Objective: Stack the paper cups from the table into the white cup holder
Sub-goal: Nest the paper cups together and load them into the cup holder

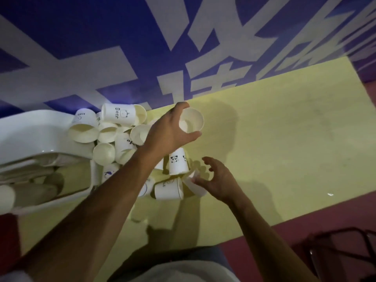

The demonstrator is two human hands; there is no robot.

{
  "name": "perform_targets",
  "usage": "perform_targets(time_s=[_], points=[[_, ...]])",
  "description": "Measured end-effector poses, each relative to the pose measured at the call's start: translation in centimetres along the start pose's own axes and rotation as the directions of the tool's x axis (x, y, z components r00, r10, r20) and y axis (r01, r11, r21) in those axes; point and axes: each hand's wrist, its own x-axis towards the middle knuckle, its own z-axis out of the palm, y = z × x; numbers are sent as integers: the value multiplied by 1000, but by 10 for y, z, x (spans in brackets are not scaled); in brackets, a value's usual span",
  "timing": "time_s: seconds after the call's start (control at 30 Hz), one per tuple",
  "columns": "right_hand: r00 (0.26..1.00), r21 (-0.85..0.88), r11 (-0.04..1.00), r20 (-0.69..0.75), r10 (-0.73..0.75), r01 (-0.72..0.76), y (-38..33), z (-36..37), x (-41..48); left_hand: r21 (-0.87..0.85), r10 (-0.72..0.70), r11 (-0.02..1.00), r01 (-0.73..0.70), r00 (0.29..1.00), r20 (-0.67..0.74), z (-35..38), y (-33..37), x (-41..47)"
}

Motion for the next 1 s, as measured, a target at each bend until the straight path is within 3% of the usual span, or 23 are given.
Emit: perform_targets(time_s=[0.13, 0.3, 0.4, 0.5, 0.63, 0.77, 1.0], points=[[996, -125, 992, 80, 25, -15, 2, 25, 6, -128, -96, 987, 95, 995, -6, 23, -25, -68], [1000, -80, 997, -12, 1, -2, 0, 45, 10, -238, -161, 961, 140, 984, -70, 28, -53, -119], [990, -43, 999, -142, -8, 2, -9, 44, -1, -282, -164, 951, 128, 980, -109, 20, -68, -139], [951, 33, 996, -301, -74, 88, -24, 41, -16, -329, -156, 939, 103, 978, -137, 9, -85, -153], [912, 120, 959, -360, -198, 256, -78, 55, -43, -335, -142, 940, 71, 971, -192, -17, -110, -178], [867, 73, 921, -373, -331, 383, -132, 99, -62, -351, -185, 932, 92, 953, -241, -46, -150, -213], [838, 71, 878, -343, -424, 473, -203, 189, -81, -359, -196, 933, 42, 893, -405, -96, -237, -283]])
